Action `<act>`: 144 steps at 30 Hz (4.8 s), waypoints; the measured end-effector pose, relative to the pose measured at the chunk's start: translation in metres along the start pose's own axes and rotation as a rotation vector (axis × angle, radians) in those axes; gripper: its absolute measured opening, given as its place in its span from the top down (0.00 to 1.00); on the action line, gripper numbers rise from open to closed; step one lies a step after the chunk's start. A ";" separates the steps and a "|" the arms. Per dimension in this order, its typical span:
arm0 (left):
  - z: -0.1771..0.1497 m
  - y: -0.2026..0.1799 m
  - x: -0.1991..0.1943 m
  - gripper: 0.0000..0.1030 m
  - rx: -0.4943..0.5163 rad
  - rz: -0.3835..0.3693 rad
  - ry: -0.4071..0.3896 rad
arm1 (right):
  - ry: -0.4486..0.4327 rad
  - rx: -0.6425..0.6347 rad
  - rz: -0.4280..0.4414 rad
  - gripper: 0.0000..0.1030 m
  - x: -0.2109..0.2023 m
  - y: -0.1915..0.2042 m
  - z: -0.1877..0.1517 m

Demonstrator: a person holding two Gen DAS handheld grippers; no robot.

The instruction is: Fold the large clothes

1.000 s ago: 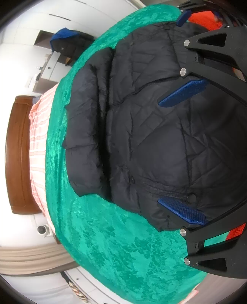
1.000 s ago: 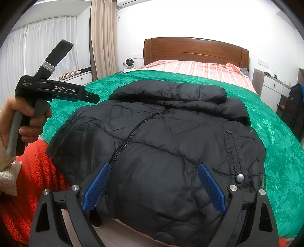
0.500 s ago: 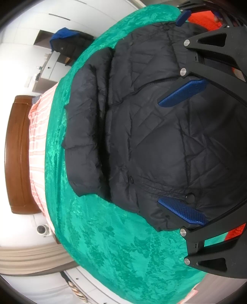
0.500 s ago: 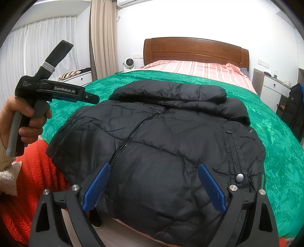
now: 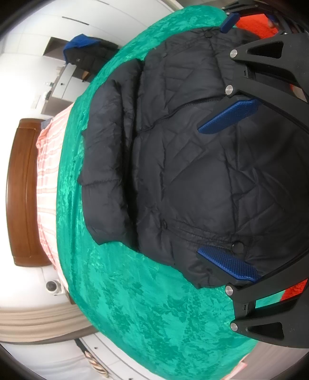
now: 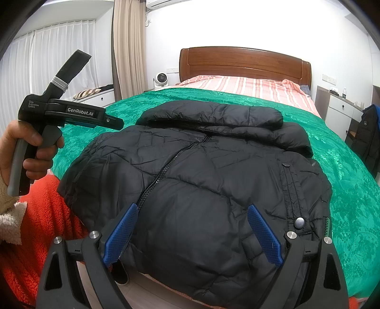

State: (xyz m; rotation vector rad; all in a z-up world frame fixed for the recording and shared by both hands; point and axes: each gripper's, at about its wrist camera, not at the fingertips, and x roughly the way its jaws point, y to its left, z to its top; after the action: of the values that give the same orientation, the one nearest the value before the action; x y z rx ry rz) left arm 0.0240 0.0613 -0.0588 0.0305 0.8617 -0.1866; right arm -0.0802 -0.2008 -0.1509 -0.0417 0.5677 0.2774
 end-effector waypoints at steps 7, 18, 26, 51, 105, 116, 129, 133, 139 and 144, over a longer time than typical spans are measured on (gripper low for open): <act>-0.001 0.003 0.001 0.06 -0.008 0.001 0.006 | 0.002 -0.004 -0.001 0.10 0.000 0.000 0.000; -0.001 0.003 0.001 0.06 -0.011 0.003 0.005 | 0.002 -0.004 -0.001 0.10 0.000 0.000 -0.001; -0.003 0.003 0.002 0.06 -0.007 0.005 0.009 | 0.001 -0.004 -0.002 0.10 0.000 0.000 0.000; -0.007 0.010 0.003 0.06 -0.024 0.014 0.024 | 0.015 -0.024 0.003 0.10 0.005 0.007 -0.001; -0.087 0.113 0.041 0.06 -0.259 -0.137 0.350 | 0.378 0.606 0.151 0.06 -0.030 -0.215 -0.064; -0.097 0.107 0.035 0.82 -0.230 -0.241 0.400 | 0.545 0.444 0.217 0.78 0.017 -0.173 -0.058; -0.016 0.127 -0.078 0.86 -0.285 -0.498 0.260 | 0.314 0.725 0.515 0.82 -0.080 -0.240 0.024; 0.124 0.121 -0.059 0.76 -0.225 -0.434 0.021 | 0.111 0.651 0.490 0.76 -0.023 -0.290 0.138; 0.245 0.134 -0.001 0.05 -0.235 -0.023 -0.120 | -0.011 0.705 0.229 0.01 0.070 -0.338 0.209; 0.212 0.132 0.065 0.05 -0.181 -0.093 0.048 | 0.099 0.577 0.136 0.01 0.102 -0.313 0.193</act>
State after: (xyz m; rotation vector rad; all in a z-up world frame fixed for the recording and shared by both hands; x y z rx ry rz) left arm 0.2474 0.1600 0.0237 -0.1745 0.9258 -0.1947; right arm 0.1878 -0.4541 -0.0544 0.5446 0.7333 0.2358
